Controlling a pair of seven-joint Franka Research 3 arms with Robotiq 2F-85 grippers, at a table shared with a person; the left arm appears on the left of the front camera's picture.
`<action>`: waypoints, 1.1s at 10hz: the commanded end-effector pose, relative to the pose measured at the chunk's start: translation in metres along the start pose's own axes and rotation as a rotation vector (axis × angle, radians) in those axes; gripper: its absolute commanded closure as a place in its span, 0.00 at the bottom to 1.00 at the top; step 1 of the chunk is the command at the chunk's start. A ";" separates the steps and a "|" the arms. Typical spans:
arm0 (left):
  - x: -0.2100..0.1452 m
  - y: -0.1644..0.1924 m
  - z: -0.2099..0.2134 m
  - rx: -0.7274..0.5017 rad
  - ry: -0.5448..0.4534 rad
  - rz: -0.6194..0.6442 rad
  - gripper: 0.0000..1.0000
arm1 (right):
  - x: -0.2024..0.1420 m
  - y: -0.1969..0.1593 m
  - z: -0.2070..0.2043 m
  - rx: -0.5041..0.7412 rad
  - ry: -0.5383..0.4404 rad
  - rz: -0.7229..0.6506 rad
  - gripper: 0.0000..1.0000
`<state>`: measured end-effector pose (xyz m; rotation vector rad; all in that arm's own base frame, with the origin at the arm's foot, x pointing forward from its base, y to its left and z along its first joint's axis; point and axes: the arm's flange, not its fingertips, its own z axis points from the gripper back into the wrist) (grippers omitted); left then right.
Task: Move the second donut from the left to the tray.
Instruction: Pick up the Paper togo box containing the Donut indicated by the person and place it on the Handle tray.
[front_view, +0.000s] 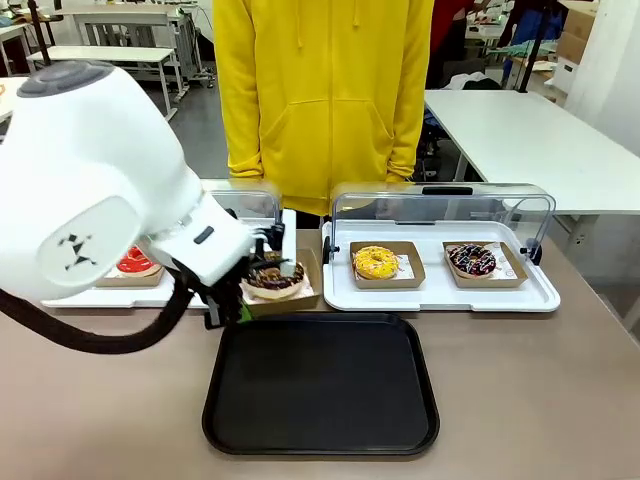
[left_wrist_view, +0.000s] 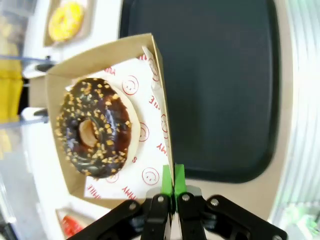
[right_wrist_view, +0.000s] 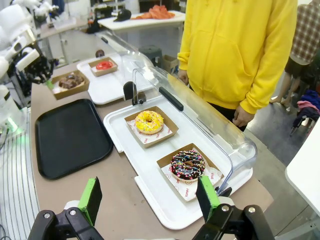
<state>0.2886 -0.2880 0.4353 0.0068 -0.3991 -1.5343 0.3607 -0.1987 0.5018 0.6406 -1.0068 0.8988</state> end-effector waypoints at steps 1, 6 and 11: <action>0.011 -0.013 -0.021 -0.007 0.024 -0.012 0.98 | 0.003 -0.002 0.000 -0.002 -0.024 0.011 0.00; 0.049 -0.040 -0.074 -0.080 0.042 -0.081 0.98 | 0.003 -0.002 0.000 -0.002 -0.024 0.011 0.00; 0.056 -0.054 -0.106 -0.109 0.073 -0.096 0.98 | 0.003 -0.002 0.000 -0.002 -0.024 0.011 0.00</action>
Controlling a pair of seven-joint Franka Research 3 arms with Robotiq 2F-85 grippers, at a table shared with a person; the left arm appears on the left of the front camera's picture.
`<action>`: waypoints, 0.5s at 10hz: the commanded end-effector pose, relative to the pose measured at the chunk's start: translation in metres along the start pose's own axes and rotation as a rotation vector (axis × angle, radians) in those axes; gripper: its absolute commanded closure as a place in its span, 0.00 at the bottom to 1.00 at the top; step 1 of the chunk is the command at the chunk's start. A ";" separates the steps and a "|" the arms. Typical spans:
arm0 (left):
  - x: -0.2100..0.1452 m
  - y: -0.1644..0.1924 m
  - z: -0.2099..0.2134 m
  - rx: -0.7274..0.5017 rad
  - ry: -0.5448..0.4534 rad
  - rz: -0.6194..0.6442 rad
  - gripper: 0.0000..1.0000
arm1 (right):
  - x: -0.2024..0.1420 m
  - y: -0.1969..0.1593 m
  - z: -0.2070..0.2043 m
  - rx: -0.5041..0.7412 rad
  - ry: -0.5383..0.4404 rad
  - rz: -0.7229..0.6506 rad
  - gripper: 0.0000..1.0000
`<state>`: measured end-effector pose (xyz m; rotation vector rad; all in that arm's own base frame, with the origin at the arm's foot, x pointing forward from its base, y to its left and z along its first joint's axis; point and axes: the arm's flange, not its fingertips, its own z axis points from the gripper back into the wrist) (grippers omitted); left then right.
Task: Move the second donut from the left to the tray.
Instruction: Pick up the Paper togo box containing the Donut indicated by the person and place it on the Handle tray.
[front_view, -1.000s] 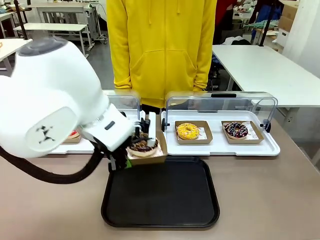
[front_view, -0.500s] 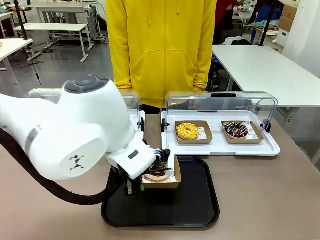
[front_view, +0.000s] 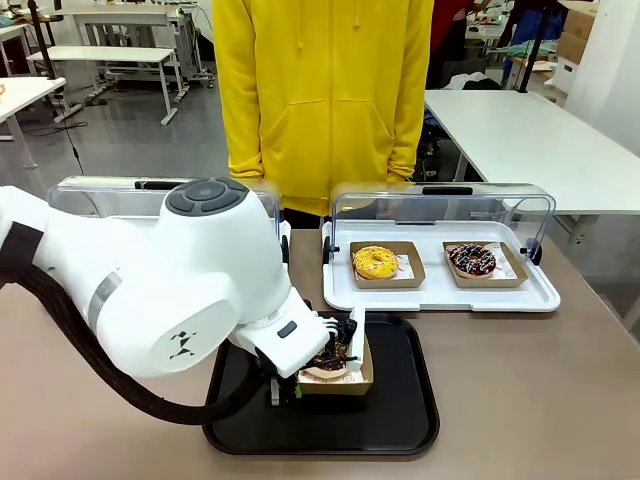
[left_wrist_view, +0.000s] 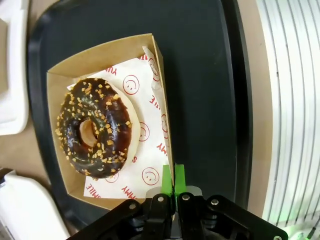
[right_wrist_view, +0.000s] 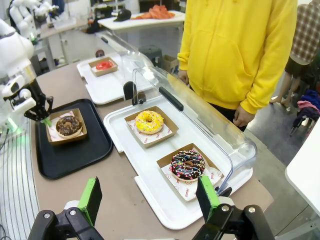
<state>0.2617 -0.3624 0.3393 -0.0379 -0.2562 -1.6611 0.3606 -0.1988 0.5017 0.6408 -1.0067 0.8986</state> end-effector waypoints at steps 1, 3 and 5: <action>0.008 0.000 -0.009 0.013 0.035 0.009 0.98 | 0.003 -0.002 0.000 -0.002 -0.024 0.011 0.00; 0.010 0.002 -0.016 -0.016 0.069 -0.021 0.98 | 0.003 -0.002 0.000 -0.002 -0.024 0.011 0.00; 0.010 0.009 -0.025 -0.044 0.089 -0.018 0.98 | 0.003 -0.002 0.000 -0.002 -0.024 0.011 0.00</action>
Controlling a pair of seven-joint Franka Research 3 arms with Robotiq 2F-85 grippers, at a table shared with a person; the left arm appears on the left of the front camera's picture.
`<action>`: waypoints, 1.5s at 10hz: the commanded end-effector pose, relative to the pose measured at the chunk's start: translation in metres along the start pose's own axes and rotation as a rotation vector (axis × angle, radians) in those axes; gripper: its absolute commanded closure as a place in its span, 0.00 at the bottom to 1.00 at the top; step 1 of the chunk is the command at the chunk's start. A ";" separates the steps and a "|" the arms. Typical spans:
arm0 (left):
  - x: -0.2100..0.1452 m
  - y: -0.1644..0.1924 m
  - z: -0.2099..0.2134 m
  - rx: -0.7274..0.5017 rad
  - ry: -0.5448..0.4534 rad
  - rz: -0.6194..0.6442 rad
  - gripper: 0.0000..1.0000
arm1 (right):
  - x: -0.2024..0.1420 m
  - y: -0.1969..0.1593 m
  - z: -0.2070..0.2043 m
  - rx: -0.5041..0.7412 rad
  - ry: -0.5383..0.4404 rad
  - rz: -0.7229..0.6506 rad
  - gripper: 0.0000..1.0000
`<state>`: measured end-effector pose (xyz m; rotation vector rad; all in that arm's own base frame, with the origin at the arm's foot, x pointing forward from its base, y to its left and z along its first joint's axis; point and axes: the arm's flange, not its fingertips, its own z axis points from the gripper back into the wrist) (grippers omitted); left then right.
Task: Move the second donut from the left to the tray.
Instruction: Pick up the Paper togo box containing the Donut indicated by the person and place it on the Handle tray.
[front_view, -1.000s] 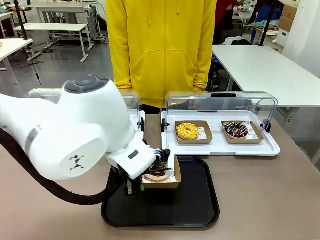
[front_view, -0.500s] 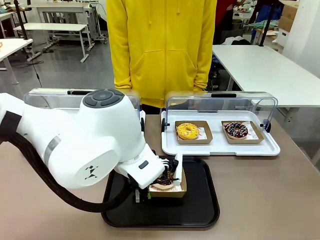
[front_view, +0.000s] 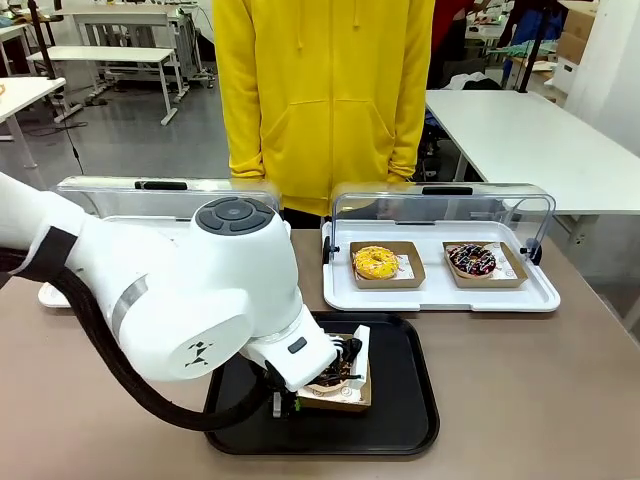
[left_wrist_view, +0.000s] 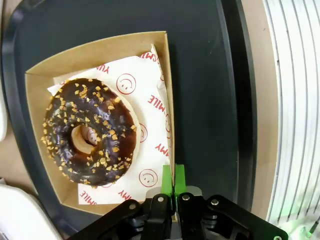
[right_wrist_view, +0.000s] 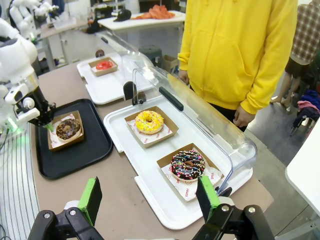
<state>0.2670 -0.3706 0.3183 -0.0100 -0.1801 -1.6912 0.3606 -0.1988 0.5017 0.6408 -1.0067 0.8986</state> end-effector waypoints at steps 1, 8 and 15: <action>0.006 0.008 -0.002 -0.024 0.029 0.019 0.96 | 0.003 -0.002 0.000 -0.002 -0.024 0.011 0.00; -0.010 0.008 0.058 0.010 0.003 0.067 0.07 | 0.003 -0.002 0.000 -0.002 -0.024 0.011 0.00; -0.008 0.009 0.083 0.016 -0.014 0.064 0.00 | 0.003 -0.002 0.000 -0.002 -0.024 0.011 0.00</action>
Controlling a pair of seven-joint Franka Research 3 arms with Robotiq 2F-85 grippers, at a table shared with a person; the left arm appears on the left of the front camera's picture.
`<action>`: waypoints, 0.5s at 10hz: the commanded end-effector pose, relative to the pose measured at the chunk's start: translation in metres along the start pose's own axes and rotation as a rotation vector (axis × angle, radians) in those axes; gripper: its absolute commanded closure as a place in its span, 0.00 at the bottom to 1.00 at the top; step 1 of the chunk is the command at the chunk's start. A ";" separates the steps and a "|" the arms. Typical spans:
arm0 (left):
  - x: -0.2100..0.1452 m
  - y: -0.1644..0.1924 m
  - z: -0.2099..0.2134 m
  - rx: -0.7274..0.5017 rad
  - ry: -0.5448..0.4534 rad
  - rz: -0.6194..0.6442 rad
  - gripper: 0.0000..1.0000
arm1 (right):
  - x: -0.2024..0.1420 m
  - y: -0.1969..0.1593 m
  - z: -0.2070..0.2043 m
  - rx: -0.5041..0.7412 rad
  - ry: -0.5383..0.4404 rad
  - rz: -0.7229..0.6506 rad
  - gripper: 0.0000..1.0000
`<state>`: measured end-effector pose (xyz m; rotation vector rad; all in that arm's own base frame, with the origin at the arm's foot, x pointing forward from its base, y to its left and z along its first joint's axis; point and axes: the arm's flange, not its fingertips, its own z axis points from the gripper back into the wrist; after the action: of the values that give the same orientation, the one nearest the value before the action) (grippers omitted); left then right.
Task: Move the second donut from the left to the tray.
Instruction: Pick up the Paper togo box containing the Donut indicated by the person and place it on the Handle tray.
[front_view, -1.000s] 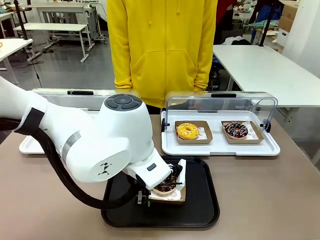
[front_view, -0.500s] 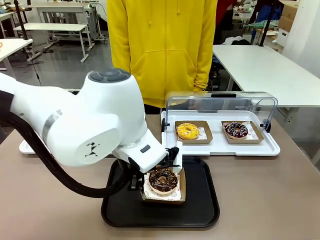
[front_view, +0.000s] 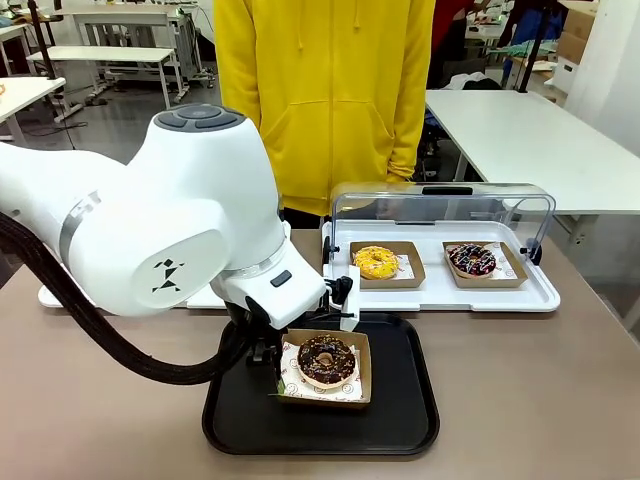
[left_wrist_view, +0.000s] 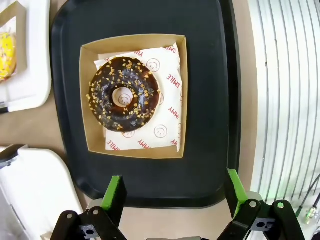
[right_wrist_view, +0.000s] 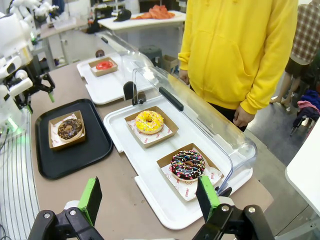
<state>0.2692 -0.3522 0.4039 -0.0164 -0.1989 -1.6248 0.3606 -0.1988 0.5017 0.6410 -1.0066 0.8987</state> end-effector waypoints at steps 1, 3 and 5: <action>0.001 -0.001 -0.003 0.002 -0.001 -0.001 0.00 | 0.003 -0.002 0.000 -0.002 -0.024 0.011 0.00; 0.001 -0.001 -0.003 0.002 -0.001 -0.001 0.00 | 0.003 -0.002 0.000 -0.002 -0.024 0.011 0.00; 0.001 -0.001 -0.003 0.002 -0.001 -0.001 0.00 | 0.003 -0.002 0.000 -0.002 -0.024 0.011 0.00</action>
<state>0.2691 -0.3530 0.4008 -0.0182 -0.1919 -1.6265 0.3606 -0.1988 0.5017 0.6410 -1.0066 0.8987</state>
